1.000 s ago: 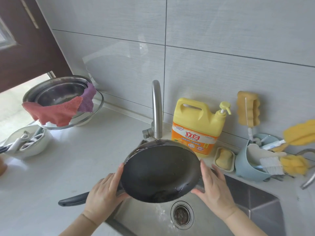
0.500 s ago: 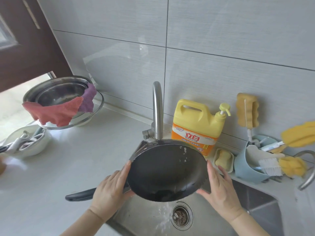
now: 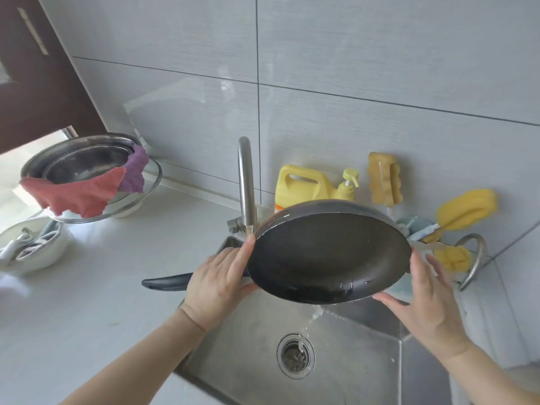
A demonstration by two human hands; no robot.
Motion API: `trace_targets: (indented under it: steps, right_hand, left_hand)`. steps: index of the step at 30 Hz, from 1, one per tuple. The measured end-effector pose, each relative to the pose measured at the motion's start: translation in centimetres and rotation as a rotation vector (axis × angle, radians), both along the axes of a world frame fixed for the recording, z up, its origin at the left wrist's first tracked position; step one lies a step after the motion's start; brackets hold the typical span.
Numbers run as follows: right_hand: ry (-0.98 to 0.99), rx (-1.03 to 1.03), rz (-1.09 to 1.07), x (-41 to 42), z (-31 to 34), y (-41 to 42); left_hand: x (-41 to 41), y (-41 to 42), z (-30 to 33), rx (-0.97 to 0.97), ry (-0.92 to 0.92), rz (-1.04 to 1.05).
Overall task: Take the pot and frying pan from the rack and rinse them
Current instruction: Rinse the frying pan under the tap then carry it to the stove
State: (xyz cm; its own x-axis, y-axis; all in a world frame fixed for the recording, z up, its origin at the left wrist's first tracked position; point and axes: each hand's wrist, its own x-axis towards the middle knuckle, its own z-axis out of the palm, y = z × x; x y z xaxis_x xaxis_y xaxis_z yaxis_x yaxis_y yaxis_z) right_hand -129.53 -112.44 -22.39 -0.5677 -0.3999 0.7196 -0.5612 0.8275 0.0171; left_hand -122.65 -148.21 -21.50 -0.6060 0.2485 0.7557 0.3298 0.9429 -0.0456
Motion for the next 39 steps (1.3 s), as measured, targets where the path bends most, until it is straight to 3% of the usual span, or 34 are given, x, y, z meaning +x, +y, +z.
trace_targets:
  steps: [10,19,25,30,35,39]
  right_hand:
    - [0.238,-0.147,0.009,2.2,8.2,0.8]
    - [0.258,-0.175,0.035,3.3,11.2,1.5]
    - [0.241,-0.160,0.020,3.4,9.4,1.6]
    - [0.156,-0.079,0.103,2.9,4.9,1.2]
    - [-0.109,-0.077,0.107,3.6,-1.4,-0.8]
    - [-0.206,-0.042,0.160,2.9,-4.7,-3.5]
  left_hand:
    - [0.3,1.1,8.2,-0.051,0.277,-0.036]
    - [1.6,2.1,11.0,-0.093,0.331,-0.015]
    - [1.9,2.2,9.5,-0.084,0.303,-0.028]
    - [2.8,1.5,4.6,-0.051,0.152,-0.009]
    - [4.9,0.2,-1.7,0.041,-0.165,0.039]
    - [6.1,-2.0,-4.4,0.130,-0.355,0.120]
